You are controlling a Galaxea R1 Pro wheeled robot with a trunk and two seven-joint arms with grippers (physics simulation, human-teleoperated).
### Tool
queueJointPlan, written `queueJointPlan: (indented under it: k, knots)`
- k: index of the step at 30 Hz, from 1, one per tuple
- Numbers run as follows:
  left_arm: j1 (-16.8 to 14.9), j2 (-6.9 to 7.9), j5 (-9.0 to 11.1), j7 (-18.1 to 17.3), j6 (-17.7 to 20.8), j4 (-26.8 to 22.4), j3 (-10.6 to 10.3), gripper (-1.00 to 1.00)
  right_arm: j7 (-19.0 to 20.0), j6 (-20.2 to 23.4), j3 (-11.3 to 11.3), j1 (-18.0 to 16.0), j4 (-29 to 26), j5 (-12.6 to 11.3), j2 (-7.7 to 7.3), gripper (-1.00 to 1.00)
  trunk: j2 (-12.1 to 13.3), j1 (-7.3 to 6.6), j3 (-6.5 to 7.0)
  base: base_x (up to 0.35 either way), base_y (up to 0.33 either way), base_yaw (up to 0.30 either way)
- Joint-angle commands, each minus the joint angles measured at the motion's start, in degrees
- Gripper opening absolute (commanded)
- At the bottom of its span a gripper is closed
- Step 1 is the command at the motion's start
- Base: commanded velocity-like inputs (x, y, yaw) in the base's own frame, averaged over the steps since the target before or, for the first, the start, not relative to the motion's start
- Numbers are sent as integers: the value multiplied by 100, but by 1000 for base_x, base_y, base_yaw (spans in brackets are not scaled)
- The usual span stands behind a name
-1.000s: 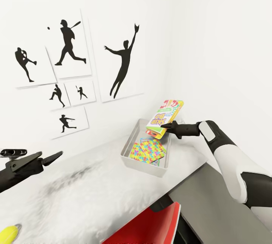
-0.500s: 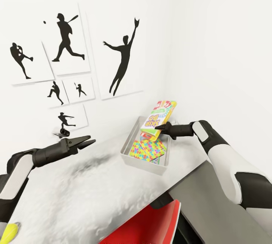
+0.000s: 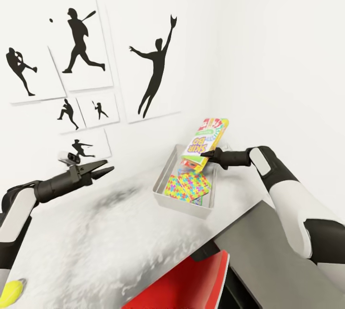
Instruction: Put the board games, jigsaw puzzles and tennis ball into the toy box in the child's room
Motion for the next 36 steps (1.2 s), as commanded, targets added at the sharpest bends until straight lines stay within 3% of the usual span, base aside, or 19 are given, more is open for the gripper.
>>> queueJointPlan:
  k: [1,9,36]
  knots:
    - [-7,4,-13,-34,22,1,29,100,55,18,-7,-6,-18,28,-34,-100,-13,3,-22,0,0,0]
    - [8,135,-21,-54,27,18,69,100,126,18,-14,-6,-50,57,-171,-100,-13,3,-99,0,0,0]
    - [2,141,-21,-54,30,11,81,100,70,18,28,-302,25,49,-84,-100,-13,3,-356,0,0,0]
